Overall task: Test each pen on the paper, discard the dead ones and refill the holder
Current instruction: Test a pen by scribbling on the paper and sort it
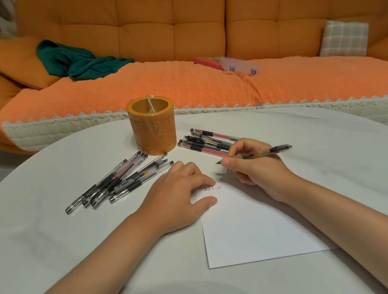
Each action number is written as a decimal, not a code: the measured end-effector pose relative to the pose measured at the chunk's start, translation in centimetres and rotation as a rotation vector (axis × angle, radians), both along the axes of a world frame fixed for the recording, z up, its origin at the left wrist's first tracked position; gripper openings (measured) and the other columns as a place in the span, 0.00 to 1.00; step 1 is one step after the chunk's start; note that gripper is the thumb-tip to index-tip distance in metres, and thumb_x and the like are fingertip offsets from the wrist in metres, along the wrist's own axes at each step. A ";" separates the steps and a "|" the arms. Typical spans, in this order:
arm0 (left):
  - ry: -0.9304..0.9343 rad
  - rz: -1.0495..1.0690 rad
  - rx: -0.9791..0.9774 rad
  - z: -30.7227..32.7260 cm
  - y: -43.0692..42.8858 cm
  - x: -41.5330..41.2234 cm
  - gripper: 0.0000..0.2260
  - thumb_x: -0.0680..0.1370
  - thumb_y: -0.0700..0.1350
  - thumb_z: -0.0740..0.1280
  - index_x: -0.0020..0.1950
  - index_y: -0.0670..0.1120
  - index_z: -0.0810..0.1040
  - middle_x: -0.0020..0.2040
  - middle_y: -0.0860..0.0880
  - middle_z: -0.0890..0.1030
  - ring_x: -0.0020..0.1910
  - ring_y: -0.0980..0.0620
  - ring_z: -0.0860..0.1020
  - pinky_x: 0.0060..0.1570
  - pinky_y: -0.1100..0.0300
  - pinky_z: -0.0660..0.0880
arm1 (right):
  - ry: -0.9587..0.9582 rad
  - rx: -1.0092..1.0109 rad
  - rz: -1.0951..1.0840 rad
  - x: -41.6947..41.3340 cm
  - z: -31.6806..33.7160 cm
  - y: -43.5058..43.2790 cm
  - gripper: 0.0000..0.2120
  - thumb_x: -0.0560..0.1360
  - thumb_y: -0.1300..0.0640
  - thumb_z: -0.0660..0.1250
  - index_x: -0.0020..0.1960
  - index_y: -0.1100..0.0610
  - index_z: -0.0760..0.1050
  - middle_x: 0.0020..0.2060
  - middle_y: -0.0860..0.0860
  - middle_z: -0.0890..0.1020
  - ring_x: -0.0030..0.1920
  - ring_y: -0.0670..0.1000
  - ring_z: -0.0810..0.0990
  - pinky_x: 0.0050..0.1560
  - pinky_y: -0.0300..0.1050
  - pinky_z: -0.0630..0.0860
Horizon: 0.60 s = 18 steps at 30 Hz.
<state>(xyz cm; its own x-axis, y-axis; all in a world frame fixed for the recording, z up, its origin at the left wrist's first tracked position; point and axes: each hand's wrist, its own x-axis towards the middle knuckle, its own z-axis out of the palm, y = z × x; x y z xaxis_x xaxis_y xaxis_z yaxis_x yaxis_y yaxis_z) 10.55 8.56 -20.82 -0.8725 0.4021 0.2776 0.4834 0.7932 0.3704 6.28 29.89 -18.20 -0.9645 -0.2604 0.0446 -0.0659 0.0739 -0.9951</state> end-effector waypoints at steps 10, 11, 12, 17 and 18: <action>0.023 0.191 0.191 0.9 -1.5 -0.3 0.07 0.80 0.47 0.67 0.57 0.52 0.80 0.49 0.57 0.75 0.50 0.60 0.71 0.50 0.65 0.68 | 0.145 0.029 -0.068 0.7 5.6 -0.7 0.11 0.82 0.63 0.57 0.51 0.56 0.78 0.35 0.51 0.76 0.39 0.54 0.74 0.39 0.41 0.72; 0.057 0.229 0.168 1.1 -2.0 -0.5 0.07 0.79 0.45 0.68 0.57 0.50 0.80 0.49 0.56 0.75 0.51 0.57 0.71 0.51 0.63 0.68 | 0.207 0.121 -0.055 0.9 6.1 -0.7 0.08 0.83 0.59 0.59 0.52 0.53 0.76 0.33 0.48 0.75 0.37 0.51 0.73 0.37 0.40 0.72; 0.096 0.270 0.144 1.2 -2.5 -0.7 0.07 0.79 0.43 0.68 0.56 0.49 0.81 0.50 0.54 0.75 0.52 0.54 0.71 0.51 0.61 0.68 | 0.268 0.219 -0.033 1.1 6.4 -0.8 0.05 0.82 0.54 0.61 0.51 0.51 0.76 0.33 0.44 0.74 0.36 0.48 0.73 0.38 0.41 0.71; 0.210 0.450 -0.081 1.2 -4.4 -1.0 0.08 0.76 0.39 0.68 0.52 0.46 0.83 0.47 0.49 0.77 0.50 0.45 0.72 0.47 0.51 0.71 | 0.353 0.642 0.027 2.4 6.2 -1.8 0.32 0.71 0.27 0.59 0.38 0.58 0.70 0.26 0.44 0.68 0.30 0.47 0.67 0.36 0.47 0.60; 0.205 0.466 -0.107 1.1 -4.5 -1.0 0.08 0.75 0.38 0.68 0.51 0.46 0.83 0.46 0.48 0.77 0.49 0.44 0.73 0.47 0.50 0.71 | 0.350 0.707 0.030 2.5 6.0 -2.0 0.32 0.72 0.26 0.57 0.36 0.58 0.67 0.27 0.45 0.66 0.30 0.49 0.65 0.36 0.48 0.59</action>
